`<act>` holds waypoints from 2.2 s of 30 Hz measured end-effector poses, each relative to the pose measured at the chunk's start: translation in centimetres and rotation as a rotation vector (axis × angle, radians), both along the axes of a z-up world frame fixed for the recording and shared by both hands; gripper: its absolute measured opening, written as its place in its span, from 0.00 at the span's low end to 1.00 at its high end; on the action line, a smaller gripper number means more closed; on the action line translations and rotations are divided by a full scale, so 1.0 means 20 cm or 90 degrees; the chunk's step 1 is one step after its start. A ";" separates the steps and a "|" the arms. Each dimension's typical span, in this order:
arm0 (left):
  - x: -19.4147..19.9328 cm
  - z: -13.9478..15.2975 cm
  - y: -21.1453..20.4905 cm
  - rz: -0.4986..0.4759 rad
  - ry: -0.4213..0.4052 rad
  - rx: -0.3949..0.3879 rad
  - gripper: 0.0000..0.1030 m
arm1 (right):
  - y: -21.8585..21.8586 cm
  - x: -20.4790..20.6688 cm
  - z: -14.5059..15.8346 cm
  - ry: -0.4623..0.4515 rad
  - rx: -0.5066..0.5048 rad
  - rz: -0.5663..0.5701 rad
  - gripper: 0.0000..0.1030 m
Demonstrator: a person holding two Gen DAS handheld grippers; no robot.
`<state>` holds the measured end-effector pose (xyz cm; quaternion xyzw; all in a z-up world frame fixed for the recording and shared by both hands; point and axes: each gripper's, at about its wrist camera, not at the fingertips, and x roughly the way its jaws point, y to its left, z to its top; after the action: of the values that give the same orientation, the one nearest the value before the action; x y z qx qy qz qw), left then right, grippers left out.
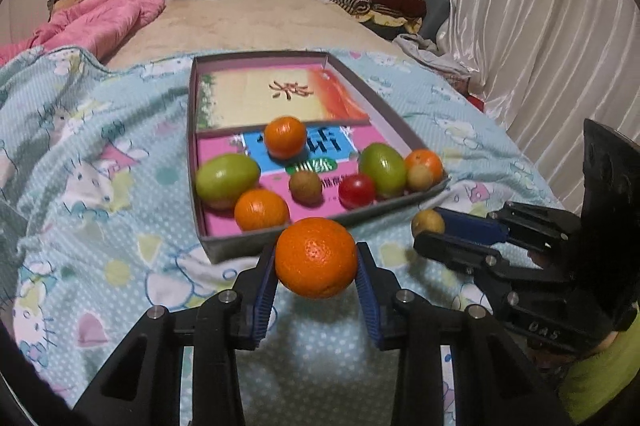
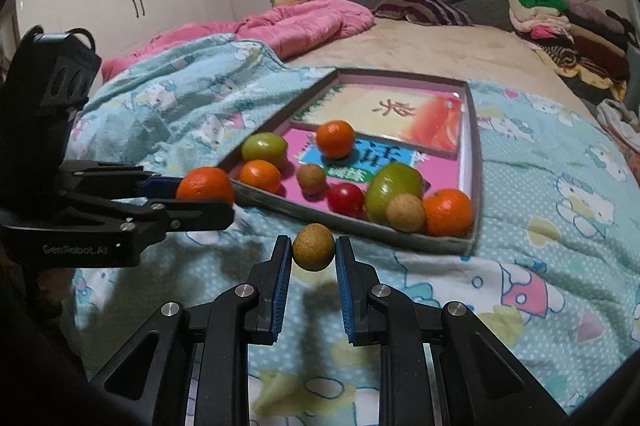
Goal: Organize fruits
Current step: 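Lift the tangerine and brown fruit and carry both over the tray, then lower the tangerine and brown fruit into the tray and open both tools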
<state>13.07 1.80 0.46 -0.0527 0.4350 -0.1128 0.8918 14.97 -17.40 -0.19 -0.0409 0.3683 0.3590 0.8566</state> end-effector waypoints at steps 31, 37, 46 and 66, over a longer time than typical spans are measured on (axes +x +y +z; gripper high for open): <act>0.40 -0.05 0.05 0.005 0.019 -0.003 0.37 | 0.01 0.11 0.13 -0.032 0.001 -0.014 0.22; 0.43 -0.05 0.05 -0.008 0.021 -0.016 0.37 | 0.02 0.13 0.13 -0.039 -0.018 -0.016 0.22; 0.46 -0.07 0.06 -0.021 0.025 -0.034 0.37 | 0.14 0.16 0.05 -0.031 -0.062 0.009 0.22; 0.54 -0.09 0.05 -0.027 0.036 -0.021 0.37 | 0.21 0.22 -0.02 -0.014 -0.074 0.024 0.22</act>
<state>23.81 2.75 -1.33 -0.0612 0.4595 -0.1372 0.8754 19.44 -13.24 -0.59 -0.1016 0.3782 0.3522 0.8500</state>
